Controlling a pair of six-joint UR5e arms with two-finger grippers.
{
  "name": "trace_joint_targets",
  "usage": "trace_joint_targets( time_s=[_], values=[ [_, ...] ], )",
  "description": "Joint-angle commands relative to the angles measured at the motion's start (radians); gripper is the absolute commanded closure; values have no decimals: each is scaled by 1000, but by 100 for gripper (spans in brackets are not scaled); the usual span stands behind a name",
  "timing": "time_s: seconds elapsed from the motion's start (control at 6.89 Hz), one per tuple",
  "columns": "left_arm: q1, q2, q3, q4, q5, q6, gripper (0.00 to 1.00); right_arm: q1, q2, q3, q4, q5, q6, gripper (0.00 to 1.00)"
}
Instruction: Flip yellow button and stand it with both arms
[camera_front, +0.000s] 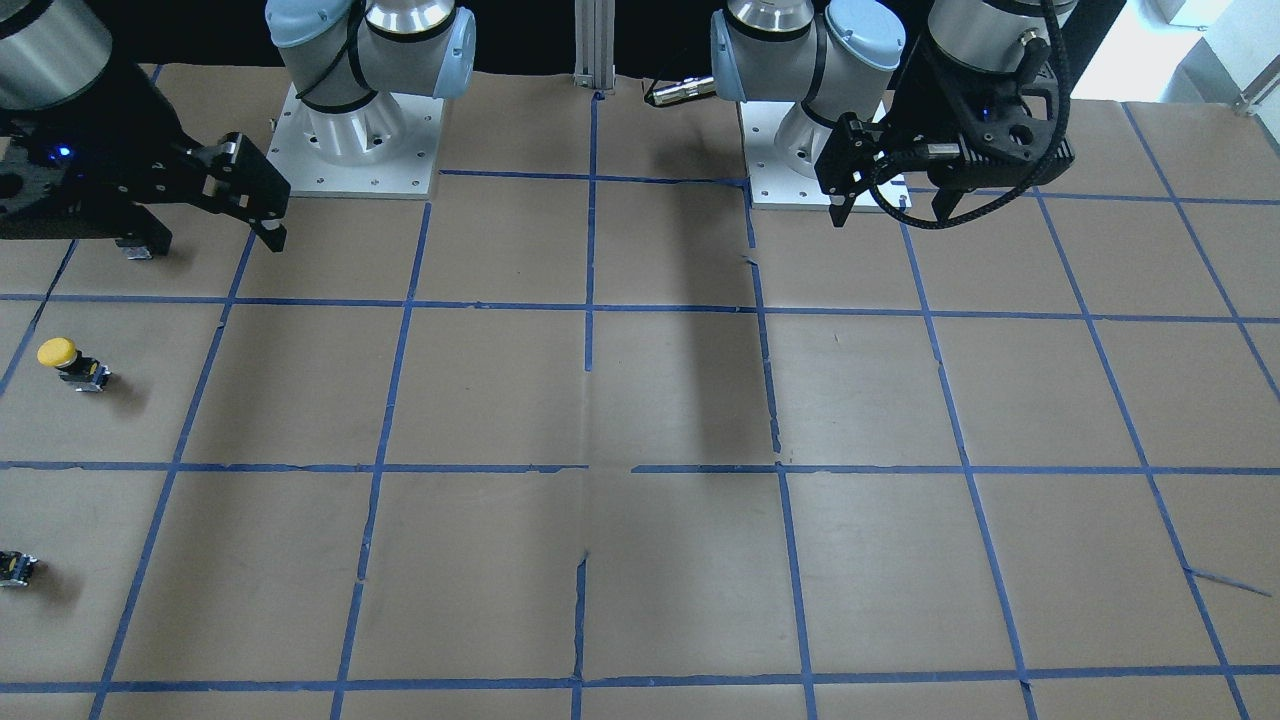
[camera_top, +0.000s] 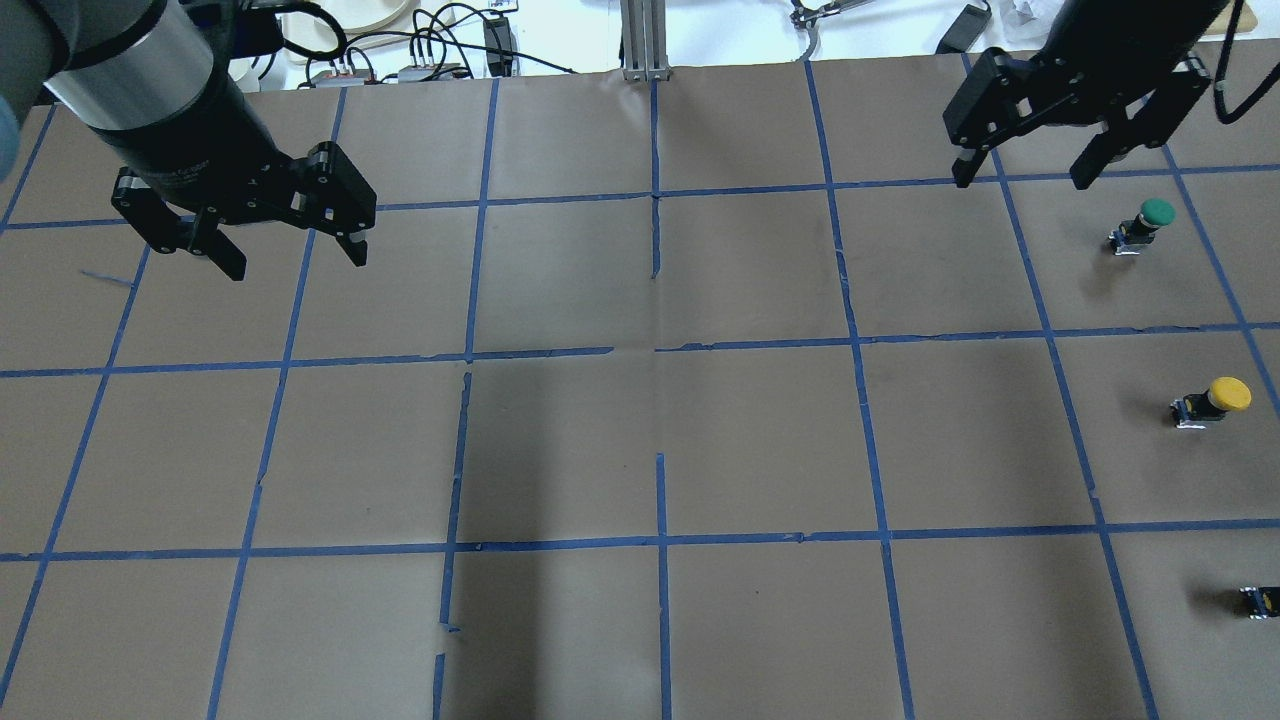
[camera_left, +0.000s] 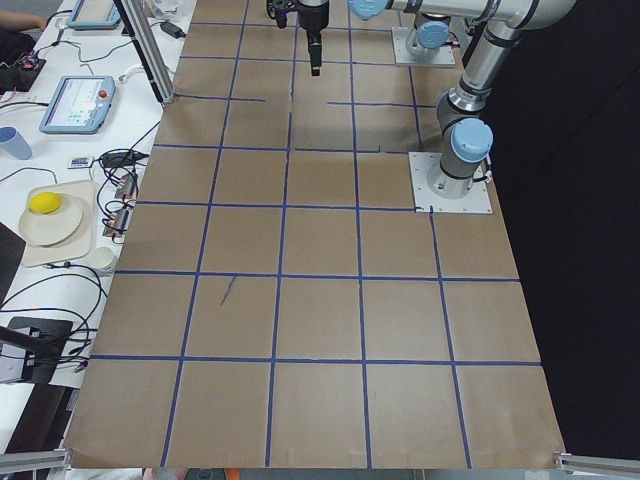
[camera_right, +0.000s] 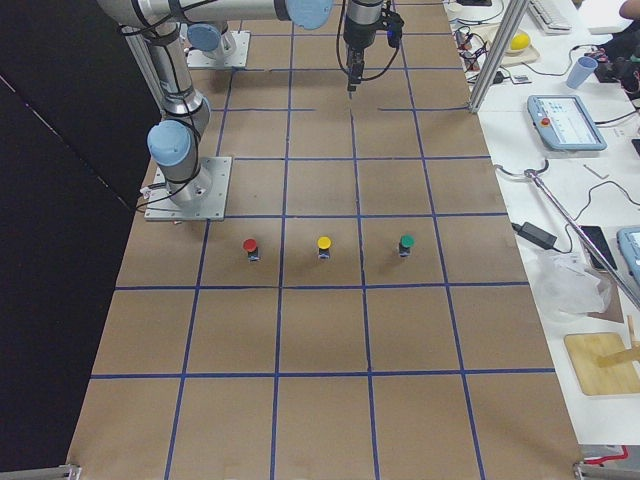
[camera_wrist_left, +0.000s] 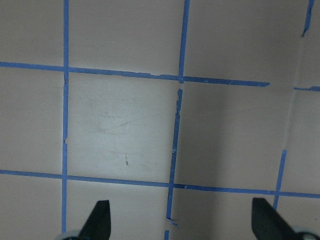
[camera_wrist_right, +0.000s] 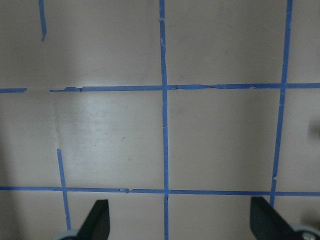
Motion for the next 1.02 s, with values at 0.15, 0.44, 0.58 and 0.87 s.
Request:
trace_joint_targets(
  time_s=[0.15, 0.44, 0.58, 0.87],
  values=[
    [0, -3, 4, 1, 2, 0, 0, 139, 35, -3, -7, -71, 131, 0],
    [3, -1, 1, 3, 0, 0, 0, 143, 40, -8, -7, -79, 140, 0],
    [0, -3, 1, 4, 0, 0, 0, 143, 40, -11, -9, -80, 141, 0],
    [2, -14, 12, 3, 14, 2, 0, 143, 40, -11, -7, -80, 141, 0]
  ],
)
